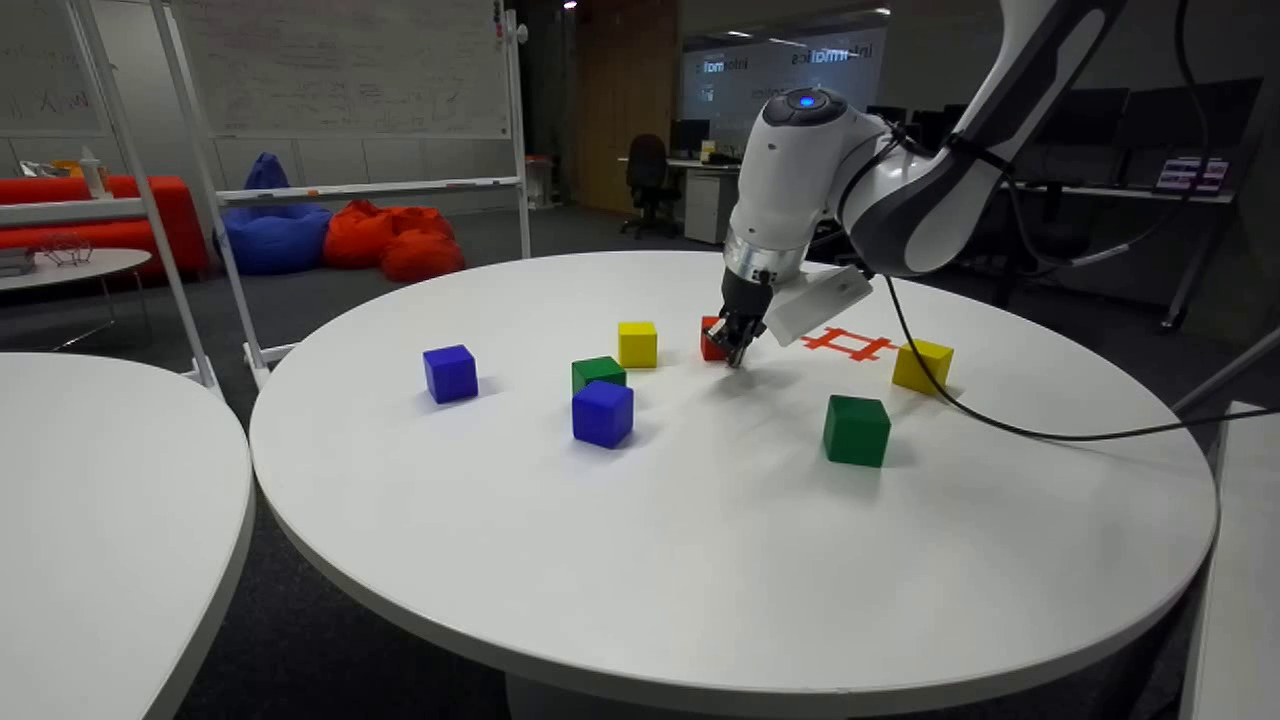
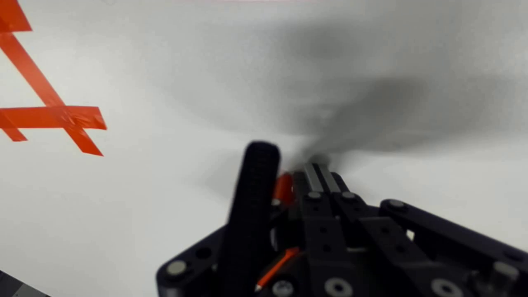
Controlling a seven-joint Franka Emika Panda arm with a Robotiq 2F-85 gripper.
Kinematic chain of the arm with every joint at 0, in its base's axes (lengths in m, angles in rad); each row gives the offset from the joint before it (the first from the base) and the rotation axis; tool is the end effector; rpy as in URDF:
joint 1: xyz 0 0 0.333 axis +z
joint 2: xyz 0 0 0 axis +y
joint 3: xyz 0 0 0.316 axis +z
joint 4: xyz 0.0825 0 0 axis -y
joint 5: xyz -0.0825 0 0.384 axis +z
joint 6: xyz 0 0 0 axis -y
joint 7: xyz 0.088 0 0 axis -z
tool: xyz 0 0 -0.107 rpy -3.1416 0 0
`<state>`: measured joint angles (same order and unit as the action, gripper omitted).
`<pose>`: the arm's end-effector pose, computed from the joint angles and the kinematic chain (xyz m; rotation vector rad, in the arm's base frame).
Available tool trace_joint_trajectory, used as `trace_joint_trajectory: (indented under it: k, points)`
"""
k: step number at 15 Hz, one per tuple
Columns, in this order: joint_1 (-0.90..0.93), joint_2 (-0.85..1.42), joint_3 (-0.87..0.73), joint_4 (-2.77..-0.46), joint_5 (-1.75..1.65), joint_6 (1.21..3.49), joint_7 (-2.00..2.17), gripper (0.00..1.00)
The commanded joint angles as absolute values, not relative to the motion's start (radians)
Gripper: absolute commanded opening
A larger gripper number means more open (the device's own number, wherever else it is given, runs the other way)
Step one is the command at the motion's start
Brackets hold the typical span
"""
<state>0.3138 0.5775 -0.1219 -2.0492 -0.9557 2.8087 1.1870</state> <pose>0.5723 0.1514 0.1596 2.8357 -0.1136 0.5635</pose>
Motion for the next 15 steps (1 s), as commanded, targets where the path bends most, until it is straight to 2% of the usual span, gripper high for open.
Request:
trace_joint_trajectory:
  k: [1, 6, 15]
  points:
    - [0.308, 0.578, -0.111, -2.051, -0.95, 2.806, 1.162, 0.0]
    - [0.298, 0.636, -0.016, -1.944, -0.858, 2.689, 0.956, 0.0]
    - [0.36, 0.699, -0.014, -1.794, -0.808, 2.595, 0.663, 0.0]
